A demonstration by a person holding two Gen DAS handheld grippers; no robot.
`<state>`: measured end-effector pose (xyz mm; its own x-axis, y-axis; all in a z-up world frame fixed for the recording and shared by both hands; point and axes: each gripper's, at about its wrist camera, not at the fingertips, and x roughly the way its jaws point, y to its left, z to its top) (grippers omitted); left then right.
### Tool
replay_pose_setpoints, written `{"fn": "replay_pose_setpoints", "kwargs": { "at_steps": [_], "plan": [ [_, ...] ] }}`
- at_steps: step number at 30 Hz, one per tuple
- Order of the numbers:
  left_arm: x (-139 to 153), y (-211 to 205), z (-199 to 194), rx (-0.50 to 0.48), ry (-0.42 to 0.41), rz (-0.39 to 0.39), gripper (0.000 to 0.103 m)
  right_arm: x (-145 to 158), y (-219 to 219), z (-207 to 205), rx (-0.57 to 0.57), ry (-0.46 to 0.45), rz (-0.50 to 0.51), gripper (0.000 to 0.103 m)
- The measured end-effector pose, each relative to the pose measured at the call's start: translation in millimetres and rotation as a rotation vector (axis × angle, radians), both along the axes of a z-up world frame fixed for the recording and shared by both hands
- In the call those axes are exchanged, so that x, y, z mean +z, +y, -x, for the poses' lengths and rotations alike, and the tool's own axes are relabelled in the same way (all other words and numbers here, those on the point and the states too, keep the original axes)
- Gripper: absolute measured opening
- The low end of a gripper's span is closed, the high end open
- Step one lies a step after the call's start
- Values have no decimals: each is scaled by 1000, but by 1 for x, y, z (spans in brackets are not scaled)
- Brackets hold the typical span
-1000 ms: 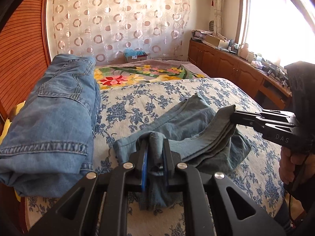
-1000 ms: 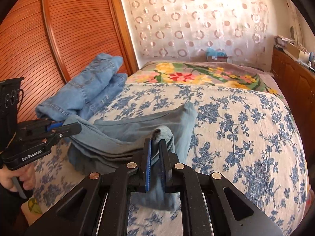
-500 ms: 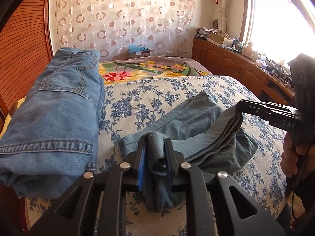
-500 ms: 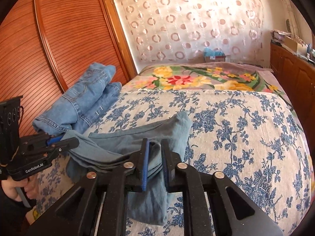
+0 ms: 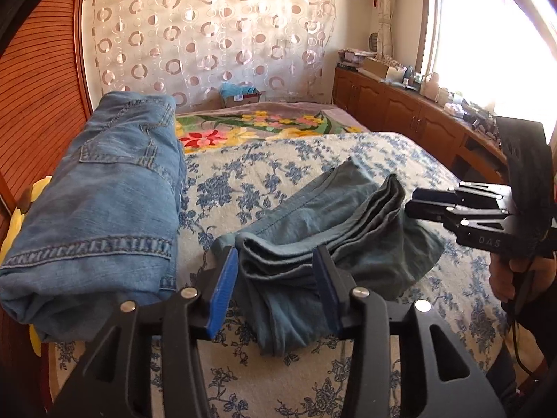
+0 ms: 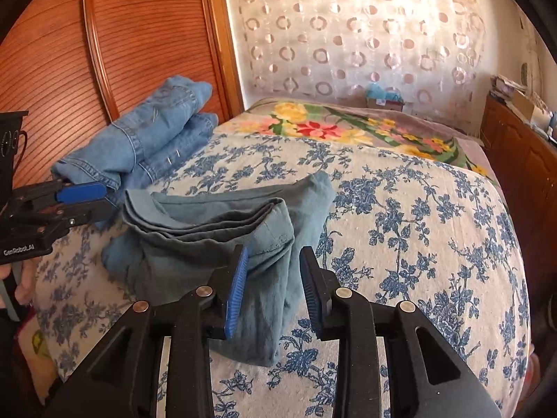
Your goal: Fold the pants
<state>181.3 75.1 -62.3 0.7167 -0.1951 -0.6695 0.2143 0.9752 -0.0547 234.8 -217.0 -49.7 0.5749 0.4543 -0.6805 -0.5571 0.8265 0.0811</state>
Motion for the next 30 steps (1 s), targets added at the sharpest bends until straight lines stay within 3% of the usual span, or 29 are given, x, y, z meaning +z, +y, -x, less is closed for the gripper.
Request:
{"fn": "replay_pose_setpoints", "kwargs": {
  "at_steps": [7,19,20,22,23,30],
  "plan": [
    [-8,7,-3,7,13,49,65,-4,5,-14,16,-15,25,37],
    [-5,12,-7,15,-28,49,65,-11,16,-39,128,10,59,41],
    [-4,13,-9,14,-26,49,65,-12,17,-42,145,24,56,38],
    [-4,14,-12,14,-26,47,65,-14,19,-45,171,45,43,19],
    [-3,15,-13,13,-26,47,65,-15,18,-47,179,53,29,16],
    [3,14,-22,5,-34,43,65,1,11,-64,148,20,-59,11]
  ]
}}
